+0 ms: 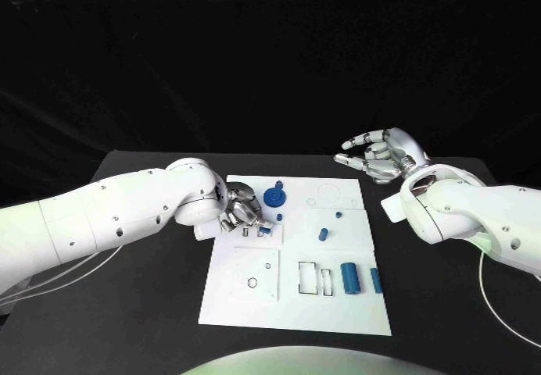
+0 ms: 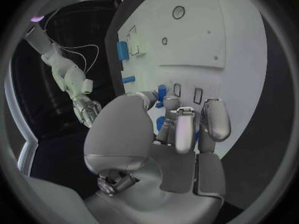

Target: Assemble the parts on the task board

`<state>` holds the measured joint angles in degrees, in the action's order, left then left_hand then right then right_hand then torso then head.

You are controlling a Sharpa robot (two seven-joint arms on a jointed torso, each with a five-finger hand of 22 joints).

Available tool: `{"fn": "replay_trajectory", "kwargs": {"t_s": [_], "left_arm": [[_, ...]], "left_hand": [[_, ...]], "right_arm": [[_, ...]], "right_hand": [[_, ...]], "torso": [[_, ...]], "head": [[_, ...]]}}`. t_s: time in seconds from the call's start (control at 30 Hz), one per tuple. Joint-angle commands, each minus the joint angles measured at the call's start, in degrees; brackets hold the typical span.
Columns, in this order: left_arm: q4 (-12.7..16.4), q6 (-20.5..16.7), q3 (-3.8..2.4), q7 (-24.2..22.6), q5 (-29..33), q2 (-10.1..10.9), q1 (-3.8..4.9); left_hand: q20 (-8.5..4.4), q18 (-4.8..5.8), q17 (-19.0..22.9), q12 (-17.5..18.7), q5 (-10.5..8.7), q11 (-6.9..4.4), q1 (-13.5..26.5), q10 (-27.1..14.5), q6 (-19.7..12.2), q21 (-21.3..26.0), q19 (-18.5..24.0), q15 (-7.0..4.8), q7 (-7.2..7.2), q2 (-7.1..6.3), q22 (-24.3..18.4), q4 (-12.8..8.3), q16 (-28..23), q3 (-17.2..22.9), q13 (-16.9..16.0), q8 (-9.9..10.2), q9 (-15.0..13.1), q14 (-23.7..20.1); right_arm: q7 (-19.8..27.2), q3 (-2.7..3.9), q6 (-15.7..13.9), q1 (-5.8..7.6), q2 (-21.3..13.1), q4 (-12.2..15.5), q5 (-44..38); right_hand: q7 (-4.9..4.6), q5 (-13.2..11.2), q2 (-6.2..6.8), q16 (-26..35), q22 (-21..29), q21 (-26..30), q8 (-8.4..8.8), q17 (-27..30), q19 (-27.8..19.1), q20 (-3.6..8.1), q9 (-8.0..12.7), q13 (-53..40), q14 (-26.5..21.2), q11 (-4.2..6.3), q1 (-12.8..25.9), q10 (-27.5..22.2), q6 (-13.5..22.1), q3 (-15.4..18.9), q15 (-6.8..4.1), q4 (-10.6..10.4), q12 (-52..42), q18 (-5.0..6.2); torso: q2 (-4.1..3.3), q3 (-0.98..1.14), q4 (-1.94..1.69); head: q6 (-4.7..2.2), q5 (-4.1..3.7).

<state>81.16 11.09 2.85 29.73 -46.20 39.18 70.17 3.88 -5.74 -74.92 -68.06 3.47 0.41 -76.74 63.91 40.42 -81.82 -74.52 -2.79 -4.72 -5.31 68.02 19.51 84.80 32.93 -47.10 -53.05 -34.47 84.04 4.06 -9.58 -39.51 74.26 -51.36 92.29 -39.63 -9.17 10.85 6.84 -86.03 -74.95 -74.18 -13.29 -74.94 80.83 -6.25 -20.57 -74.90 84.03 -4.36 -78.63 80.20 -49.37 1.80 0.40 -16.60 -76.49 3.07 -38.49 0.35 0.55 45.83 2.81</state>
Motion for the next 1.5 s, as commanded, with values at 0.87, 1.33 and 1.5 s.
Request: {"fn": "replay_trajectory", "kwargs": {"t_s": [0.87, 1.33, 1.5], "left_arm": [[6.4, -11.0, 0.47, -0.7, -12.3, 3.1, -0.41], [6.2, -9.9, 1.58, -0.3, -14.7, 2.4, -0.82], [6.0, -9.2, 1.76, -0.2, -14.8, 2.2, -0.96]], "left_hand": [[-0.92, 1.37, -6.7, -0.8, 0.01, -0.75, 5.8, 3.3, 1.8, -0.9, -1.6, -0.78, 0.95, -4.23, 1.7, -11.1, 1.1, 17.7, -0.1, -0.7, -6.8, 3.4], [-1.13, 1.46, -7.5, -1.3, 0.09, -0.99, 7.4, 4.5, 2.4, -1.0, -2.0, -1.02, 1.18, -4.98, 2.2, -12.6, 1.5, 19.8, -0.8, -0.7, -7.3, 3.8], [-1.17, 1.48, -7.5, -1.4, 0.12, -1.04, 7.7, 4.7, 2.5, -1.1, -2.1, -1.06, 1.22, -5.06, 2.3, -12.8, 1.6, 20.1, -1.0, -0.7, -7.4, 3.8]], "right_arm": [[0.8, 0.01, -0.5, -0.11, 0.1, -0.5, -4.1], [1.8, 0.01, -1.3, -0.16, 0.4, -0.7, -4.9], [3.3, 0.01, -1.5, -0.16, 0.6, -1.0, -2.2]], "right_hand": [[0.07, -0.1, -0.66, 0.4, -4.5, 0.5, -0.22, -3.8, -0.4, 0.02, 0.1, -2.3, 3.2, 0.09, -0.2, -0.3, 0.3, 0.4, -0.29, 0.0, 0.3, 0.94], [0.18, -0.1, -0.83, 3.2, -0.7, 6.5, -0.92, 1.5, -3.7, 0.16, 0.2, 2.8, 1.6, 0.21, -0.6, -4.2, 0.7, 1.0, -0.43, 0.0, 5.9, 2.27], [0.3, -0.1, -1.46, 13.5, 11.0, 25.3, -2.34, 16.1, -13.2, 0.24, 0.5, 19.6, -3.5, 0.31, -1.9, -15.2, 1.7, 1.9, -0.58, 0.0, 24.4, 5.52]], "torso": [[0.07, -0.04, -0.05], [-0.06, -0.02, 0.02], [-0.05, -0.01, 0.04]], "head": [[1.2, 0.73], [1.53, 1.07], [1.56, 1.07]]}}
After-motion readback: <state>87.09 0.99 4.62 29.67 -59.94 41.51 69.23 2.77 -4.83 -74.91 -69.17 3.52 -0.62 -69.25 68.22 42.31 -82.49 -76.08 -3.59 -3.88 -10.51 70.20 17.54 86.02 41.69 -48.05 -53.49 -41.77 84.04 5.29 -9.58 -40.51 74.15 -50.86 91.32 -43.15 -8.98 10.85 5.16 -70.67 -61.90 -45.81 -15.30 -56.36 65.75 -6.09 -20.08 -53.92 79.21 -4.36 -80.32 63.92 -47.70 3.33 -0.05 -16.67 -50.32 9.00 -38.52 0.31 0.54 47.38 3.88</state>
